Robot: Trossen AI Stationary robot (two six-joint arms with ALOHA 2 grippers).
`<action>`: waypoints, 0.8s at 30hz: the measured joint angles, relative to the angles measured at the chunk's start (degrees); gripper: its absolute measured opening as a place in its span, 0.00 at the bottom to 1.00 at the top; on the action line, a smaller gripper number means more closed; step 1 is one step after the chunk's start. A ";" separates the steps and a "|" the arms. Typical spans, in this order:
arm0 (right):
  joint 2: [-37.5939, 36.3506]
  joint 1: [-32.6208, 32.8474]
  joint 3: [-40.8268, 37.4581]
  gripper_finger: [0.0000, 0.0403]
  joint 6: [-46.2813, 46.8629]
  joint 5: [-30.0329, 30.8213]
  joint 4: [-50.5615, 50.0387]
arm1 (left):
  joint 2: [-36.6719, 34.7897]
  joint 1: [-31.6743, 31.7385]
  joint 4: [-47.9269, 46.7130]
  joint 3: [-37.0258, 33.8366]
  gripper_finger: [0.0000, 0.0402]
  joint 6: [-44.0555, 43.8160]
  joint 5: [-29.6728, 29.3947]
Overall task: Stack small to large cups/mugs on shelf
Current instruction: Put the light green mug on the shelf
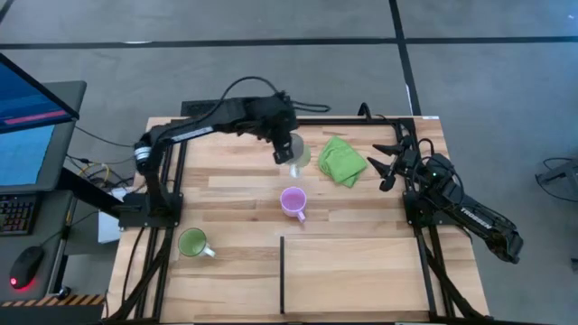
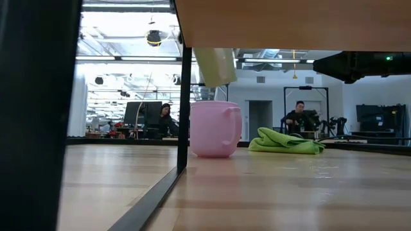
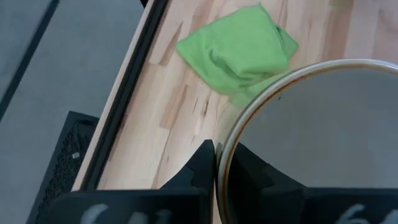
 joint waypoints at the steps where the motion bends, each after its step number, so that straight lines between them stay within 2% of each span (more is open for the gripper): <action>1: 0.00 0.00 0.01 0.62 0.00 0.00 -0.01 | 1.90 0.00 -1.82 2.84 0.03 0.32 -0.01; 7: 0.00 0.00 0.00 0.62 0.00 0.00 -0.57 | 10.78 -0.81 -10.36 16.76 0.03 0.97 0.36; 11: 0.00 0.00 0.02 0.62 0.02 -0.04 -1.55 | 14.94 -1.53 -14.27 22.36 0.03 0.72 0.61; 16: 0.26 0.00 0.00 0.62 0.06 -0.02 -2.21 | 15.57 -3.01 -16.27 22.14 0.03 -1.60 4.19; 24: 0.22 0.00 0.02 0.62 0.04 -0.02 -2.16 | 15.46 -7.87 -18.65 22.62 0.03 -4.67 4.81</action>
